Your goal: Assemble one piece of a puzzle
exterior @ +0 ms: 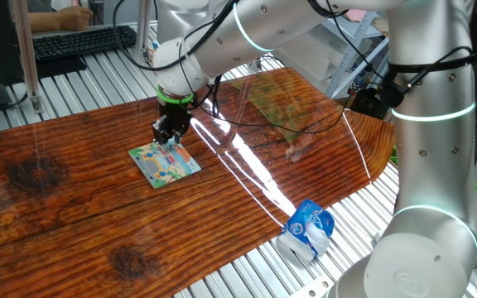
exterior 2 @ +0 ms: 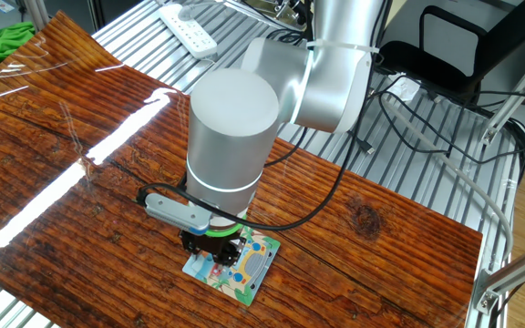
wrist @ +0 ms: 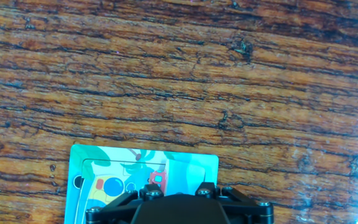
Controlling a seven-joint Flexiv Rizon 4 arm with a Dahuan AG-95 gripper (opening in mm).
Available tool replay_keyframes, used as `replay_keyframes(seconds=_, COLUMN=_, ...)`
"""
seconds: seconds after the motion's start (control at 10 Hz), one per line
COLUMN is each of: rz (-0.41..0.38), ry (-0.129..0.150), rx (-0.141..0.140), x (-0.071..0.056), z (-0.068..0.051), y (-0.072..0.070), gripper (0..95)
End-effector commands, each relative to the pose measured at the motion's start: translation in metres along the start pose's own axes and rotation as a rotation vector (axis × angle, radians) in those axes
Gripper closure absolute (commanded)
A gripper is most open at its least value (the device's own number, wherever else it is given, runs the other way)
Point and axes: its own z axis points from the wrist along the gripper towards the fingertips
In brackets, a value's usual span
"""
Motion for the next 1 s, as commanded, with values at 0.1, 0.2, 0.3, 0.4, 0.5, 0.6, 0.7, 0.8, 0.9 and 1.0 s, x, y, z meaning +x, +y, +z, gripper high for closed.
replay_keyframes(seconds=0.1, rz=0.003, ry=0.0, rx=0.0, x=0.0002, z=-0.0002, y=0.0001, gripper=38.0)
replay_keyframes(seconds=0.2, rz=0.005, ry=0.0, rx=0.0, x=0.0002, z=-0.0002, y=0.0001, gripper=38.0)
replay_keyframes(seconds=0.3, rz=0.005, ry=0.001, rx=0.0, x=0.0002, z=-0.0002, y=0.0001, gripper=38.0)
replay_keyframes(seconds=0.4, rz=0.004, ry=0.005, rx=0.005, x=0.0002, z=-0.0002, y=0.0002, gripper=38.0)
replay_keyframes(seconds=0.5, rz=0.002, ry=0.007, rx=0.006, x=0.0002, z=-0.0003, y=0.0003, gripper=38.0)
replay_keyframes(seconds=0.6, rz=0.001, ry=0.015, rx=0.002, x=0.0002, z=-0.0008, y=0.0014, gripper=38.0)
replay_keyframes(seconds=0.7, rz=0.0, ry=0.021, rx=0.002, x=0.0004, z=-0.0008, y=0.0022, gripper=57.0)
replay_keyframes(seconds=0.8, rz=0.002, ry=0.021, rx=0.001, x=0.0008, z=-0.0007, y=0.0031, gripper=57.0)
replay_keyframes(seconds=0.9, rz=0.004, ry=0.023, rx=0.001, x=0.0014, z=-0.001, y=0.005, gripper=76.0)
replay_keyframes(seconds=1.0, rz=0.007, ry=0.023, rx=0.0, x=0.0014, z=-0.0013, y=0.0056, gripper=76.0)
